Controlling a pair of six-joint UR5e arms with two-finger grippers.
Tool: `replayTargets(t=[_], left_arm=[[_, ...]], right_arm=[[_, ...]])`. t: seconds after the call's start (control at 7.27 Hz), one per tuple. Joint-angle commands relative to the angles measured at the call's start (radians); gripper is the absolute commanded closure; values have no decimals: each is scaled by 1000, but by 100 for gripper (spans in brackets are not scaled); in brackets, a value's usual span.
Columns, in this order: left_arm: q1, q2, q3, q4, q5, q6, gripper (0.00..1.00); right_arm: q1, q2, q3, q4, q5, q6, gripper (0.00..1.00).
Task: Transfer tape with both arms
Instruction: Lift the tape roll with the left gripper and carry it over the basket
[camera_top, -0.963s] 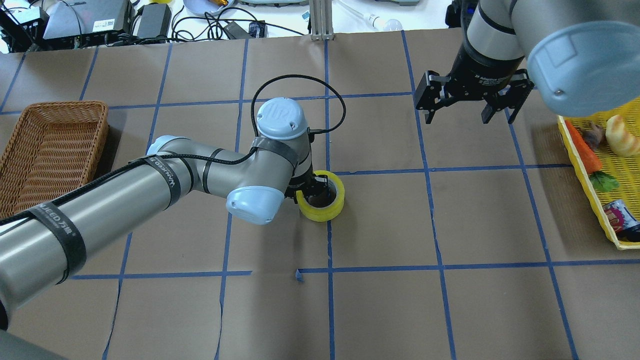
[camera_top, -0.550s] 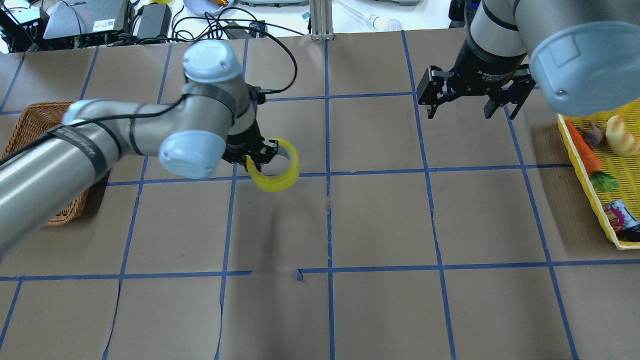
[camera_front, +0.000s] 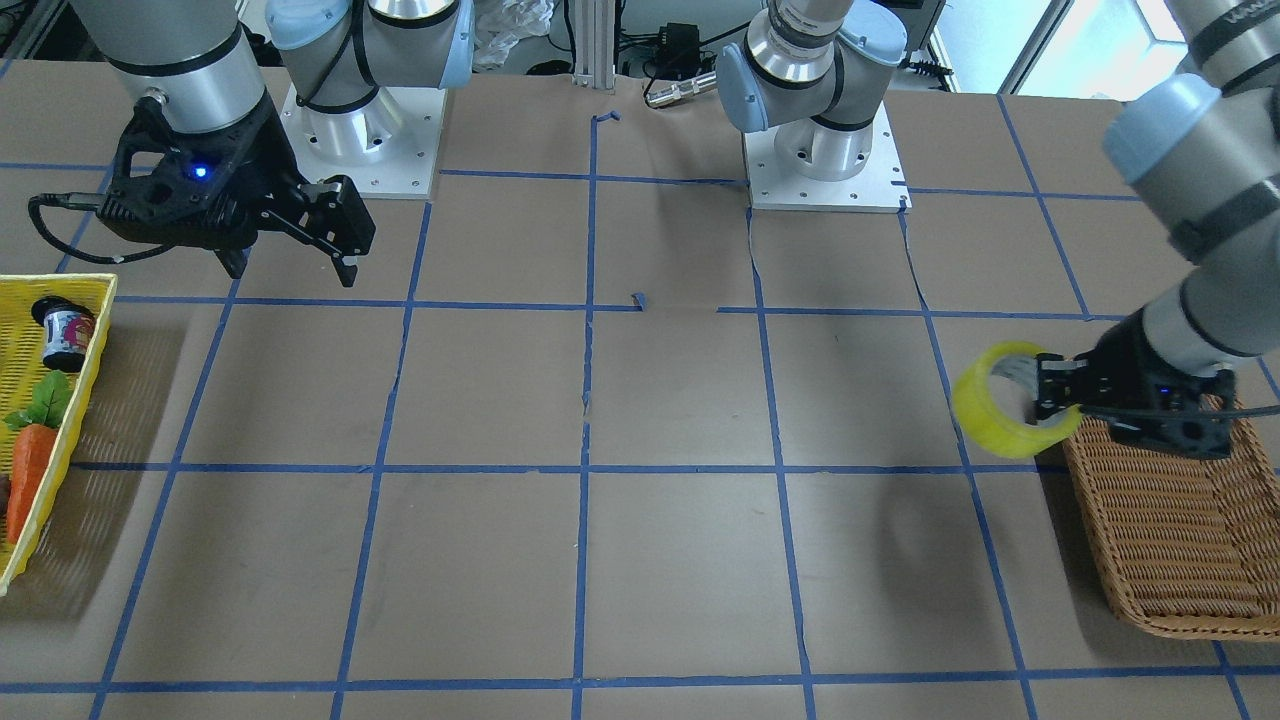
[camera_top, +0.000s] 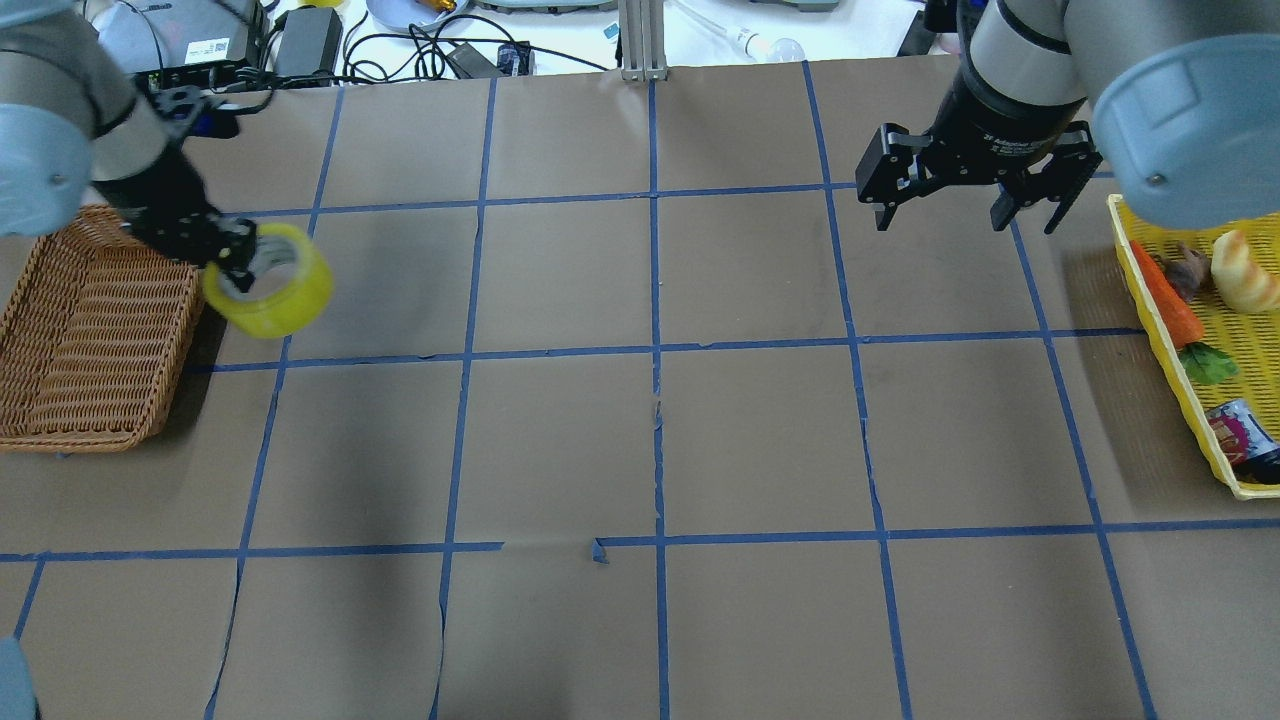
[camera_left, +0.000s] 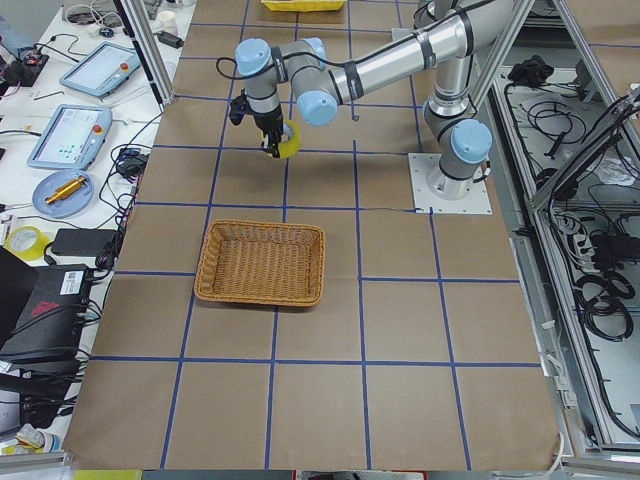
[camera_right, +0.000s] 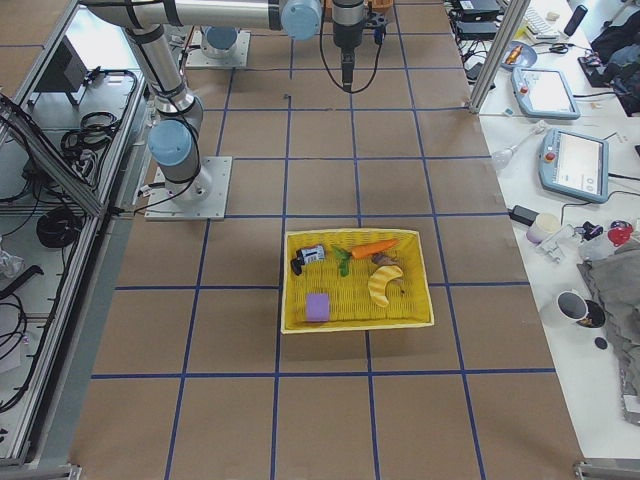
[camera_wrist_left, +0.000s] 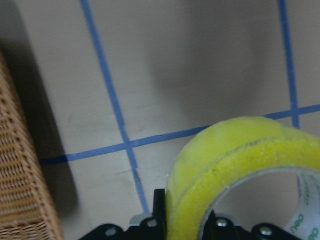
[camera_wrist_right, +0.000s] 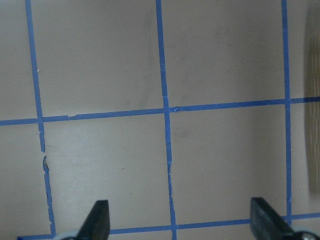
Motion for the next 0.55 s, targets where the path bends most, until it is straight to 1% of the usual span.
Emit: replayTargets(t=[0.0, 0.14, 0.28, 0.41], left_arm=[[192, -101, 28, 169, 3, 232, 100], [226, -182, 57, 272, 1, 251, 100], [231, -253, 113, 307, 0, 318, 100], [233, -291, 115, 308, -2, 323, 100]], right_arm=[[0, -13, 3, 6, -1, -4, 0], [0, -11, 3, 6, -1, -10, 0], [2, -13, 5, 6, 4, -13, 0], [0, -13, 5, 6, -1, -13, 0]])
